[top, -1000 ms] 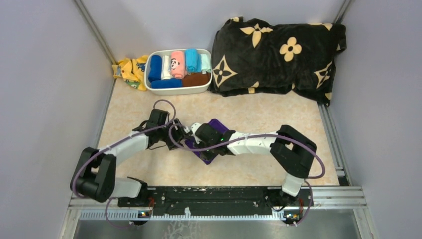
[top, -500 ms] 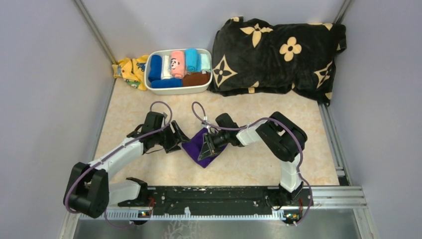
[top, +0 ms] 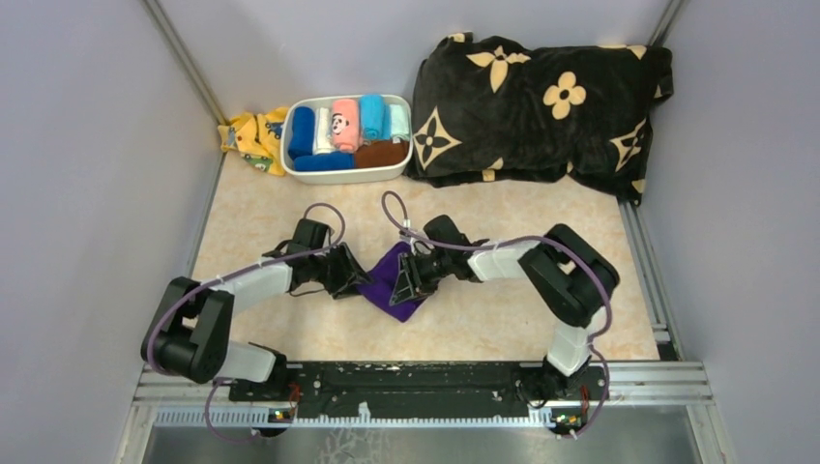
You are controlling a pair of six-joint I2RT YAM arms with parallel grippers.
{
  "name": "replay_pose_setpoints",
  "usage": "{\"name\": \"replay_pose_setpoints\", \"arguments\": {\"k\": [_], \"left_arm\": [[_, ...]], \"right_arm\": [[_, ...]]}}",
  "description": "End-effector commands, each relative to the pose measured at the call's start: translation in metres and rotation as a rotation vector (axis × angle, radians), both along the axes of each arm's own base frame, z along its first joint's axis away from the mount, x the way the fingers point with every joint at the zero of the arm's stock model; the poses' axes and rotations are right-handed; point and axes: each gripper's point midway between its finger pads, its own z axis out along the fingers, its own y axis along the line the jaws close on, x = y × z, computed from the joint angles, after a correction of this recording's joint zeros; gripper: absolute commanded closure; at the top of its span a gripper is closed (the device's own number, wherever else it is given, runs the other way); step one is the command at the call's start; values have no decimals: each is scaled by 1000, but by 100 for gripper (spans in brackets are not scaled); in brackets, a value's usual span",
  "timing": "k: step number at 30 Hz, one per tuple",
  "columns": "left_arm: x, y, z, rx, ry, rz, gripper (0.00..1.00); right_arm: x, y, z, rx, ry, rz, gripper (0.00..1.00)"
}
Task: Roll the towels
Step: Roll the towel at the center of the board.
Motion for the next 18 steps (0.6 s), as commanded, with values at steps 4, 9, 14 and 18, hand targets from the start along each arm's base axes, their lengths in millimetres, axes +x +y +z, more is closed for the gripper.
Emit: {"name": "replay_pose_setpoints", "arguments": {"k": [4,9,14,18], "left_arm": [[-1,7,-17,56,28,3,47],[-2,8,-20,68,39,0,46],[-4,9,-21,74,44,2,45],[-4,9,-21,74,45,0,44]], "right_arm": [[27,-13,46,-263,-518,-54,55],[19,-8,63,-385,-786,-40,51],[4,10,66,-480,-984,29,51],[1,12,36,-623,-1025,85,51]]}}
